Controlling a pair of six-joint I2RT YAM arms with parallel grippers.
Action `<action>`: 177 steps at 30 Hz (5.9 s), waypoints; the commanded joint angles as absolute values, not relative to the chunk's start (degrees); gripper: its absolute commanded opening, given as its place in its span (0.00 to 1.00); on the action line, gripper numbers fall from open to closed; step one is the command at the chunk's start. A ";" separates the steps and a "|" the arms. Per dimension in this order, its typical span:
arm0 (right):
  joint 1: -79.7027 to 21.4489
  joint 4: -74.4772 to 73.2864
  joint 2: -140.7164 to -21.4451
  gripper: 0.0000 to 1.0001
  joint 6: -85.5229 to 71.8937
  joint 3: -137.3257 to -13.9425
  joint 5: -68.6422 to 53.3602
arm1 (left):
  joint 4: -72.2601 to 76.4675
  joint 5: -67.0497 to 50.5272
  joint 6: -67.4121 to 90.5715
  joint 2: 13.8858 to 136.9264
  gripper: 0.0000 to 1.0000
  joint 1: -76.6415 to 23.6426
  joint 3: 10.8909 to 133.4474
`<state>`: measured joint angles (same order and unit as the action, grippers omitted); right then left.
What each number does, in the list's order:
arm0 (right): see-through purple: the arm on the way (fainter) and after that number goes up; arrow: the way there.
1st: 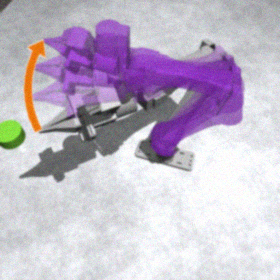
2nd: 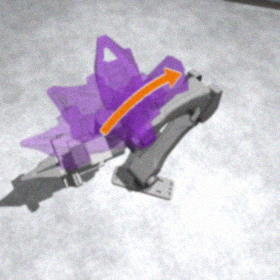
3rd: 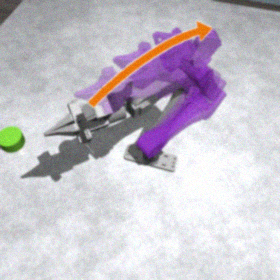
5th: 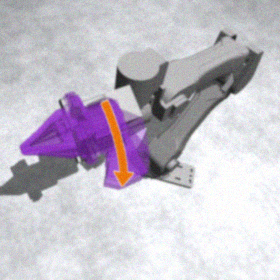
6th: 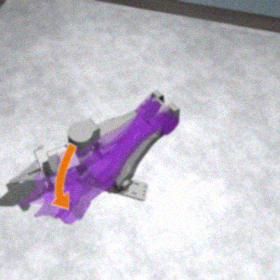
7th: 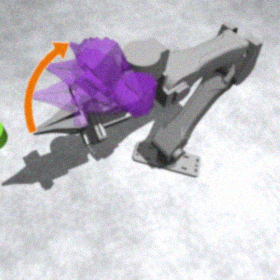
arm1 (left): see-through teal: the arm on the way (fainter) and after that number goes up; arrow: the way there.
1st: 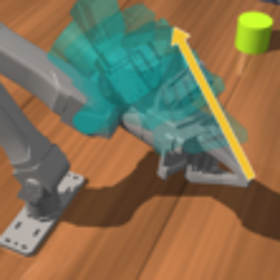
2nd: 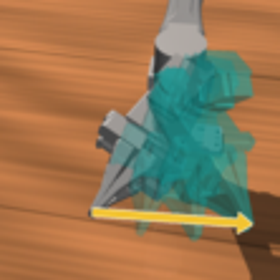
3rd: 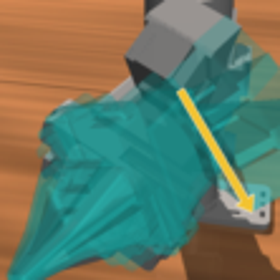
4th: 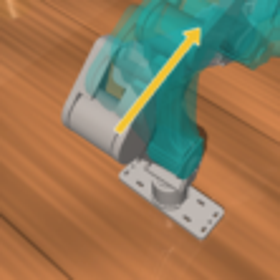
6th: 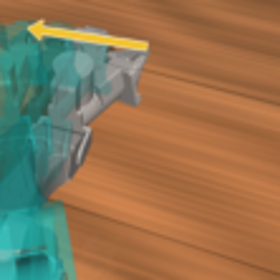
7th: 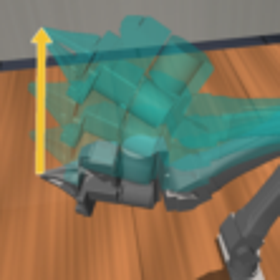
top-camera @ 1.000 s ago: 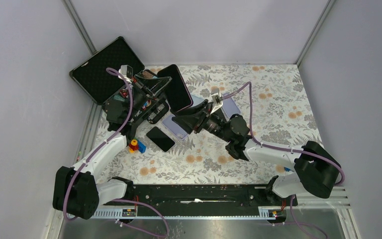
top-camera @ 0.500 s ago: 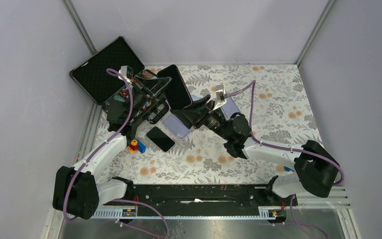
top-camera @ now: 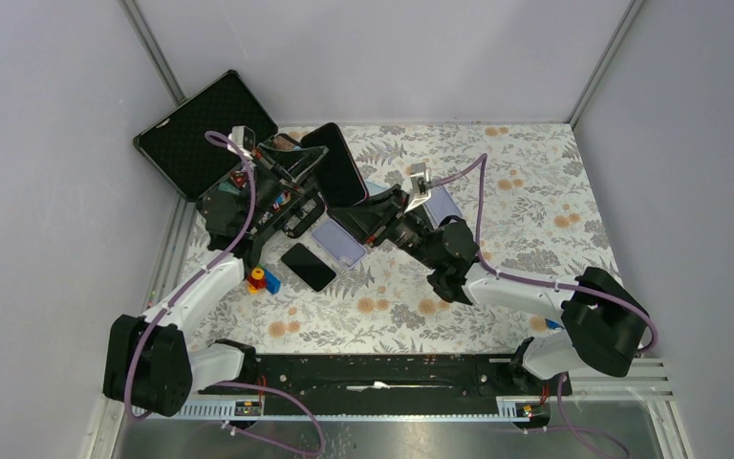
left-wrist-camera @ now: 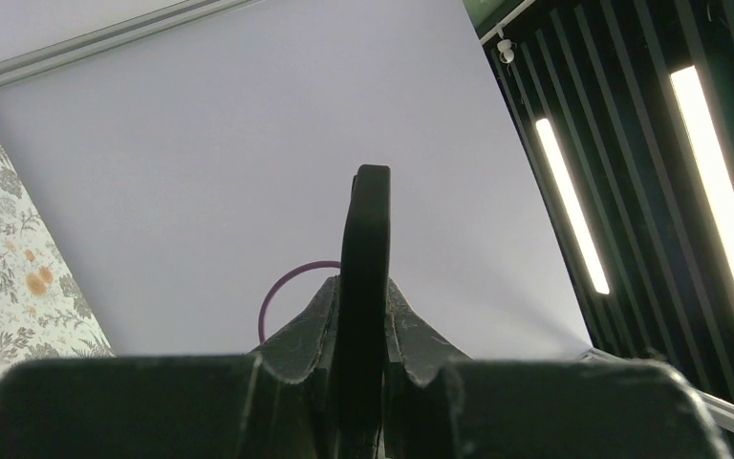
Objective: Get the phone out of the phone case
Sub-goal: Remove the phone case from the phone.
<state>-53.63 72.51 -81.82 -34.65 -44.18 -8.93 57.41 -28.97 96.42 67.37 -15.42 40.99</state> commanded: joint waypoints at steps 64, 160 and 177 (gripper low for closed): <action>-45.35 62.84 -68.25 0.78 -34.69 -39.12 -18.20 | 66.59 -31.86 106.00 70.08 0.00 -14.23 39.98; -32.04 46.46 -68.89 0.64 -38.07 -47.71 -40.84 | 77.33 -33.70 123.81 74.71 0.00 -13.44 38.59; -34.31 39.44 -69.02 0.95 -44.02 -47.30 -33.29 | 71.57 -32.95 119.19 73.17 0.00 -13.43 38.04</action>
